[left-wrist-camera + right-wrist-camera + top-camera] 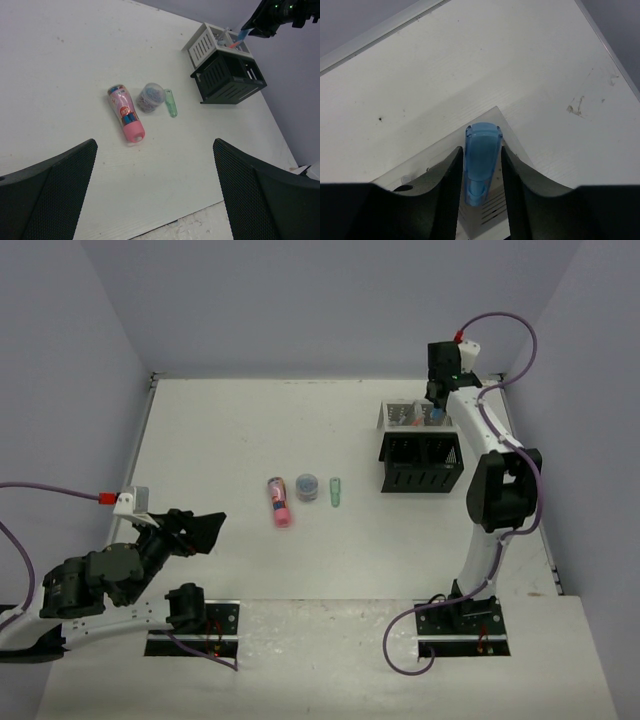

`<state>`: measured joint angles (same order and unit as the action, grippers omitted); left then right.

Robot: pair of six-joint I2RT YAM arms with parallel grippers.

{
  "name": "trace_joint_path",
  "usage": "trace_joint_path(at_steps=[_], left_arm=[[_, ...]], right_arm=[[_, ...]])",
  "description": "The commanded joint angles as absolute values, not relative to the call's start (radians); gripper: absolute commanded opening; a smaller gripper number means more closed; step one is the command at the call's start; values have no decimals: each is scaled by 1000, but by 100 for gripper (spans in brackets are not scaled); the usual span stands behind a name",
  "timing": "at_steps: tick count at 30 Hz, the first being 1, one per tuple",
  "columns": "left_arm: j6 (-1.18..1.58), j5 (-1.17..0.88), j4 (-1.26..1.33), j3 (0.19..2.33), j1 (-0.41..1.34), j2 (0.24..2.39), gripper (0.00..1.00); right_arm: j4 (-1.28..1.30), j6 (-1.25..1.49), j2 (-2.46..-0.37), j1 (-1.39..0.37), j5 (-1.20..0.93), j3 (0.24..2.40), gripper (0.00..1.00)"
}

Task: Sort the stationery into containers
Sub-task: Place the stationery in the storage box, then pick up the stationery from the center of the board.

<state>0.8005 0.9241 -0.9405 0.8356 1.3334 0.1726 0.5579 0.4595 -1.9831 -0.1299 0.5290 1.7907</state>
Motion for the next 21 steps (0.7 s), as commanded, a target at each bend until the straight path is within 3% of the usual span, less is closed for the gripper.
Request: trace_joint_path(at_steps=[1, 5, 9, 15, 21], left_arm=[[805, 948, -918, 850, 1351, 118, 100], [805, 948, -917, 850, 1351, 111, 100], [805, 948, -917, 850, 1351, 114, 100], [811, 955, -923, 850, 1353, 117, 100], [829, 966, -937, 853, 1353, 123, 100]], right_arm=[[546, 491, -1919, -131, 517, 1774, 47], [530, 514, -1846, -141, 490, 1707, 54], [561, 528, -1752, -184, 518, 1677, 55], [585, 535, -1450, -449, 560, 1528, 54], [611, 607, -1486, -646, 324, 1406, 48]])
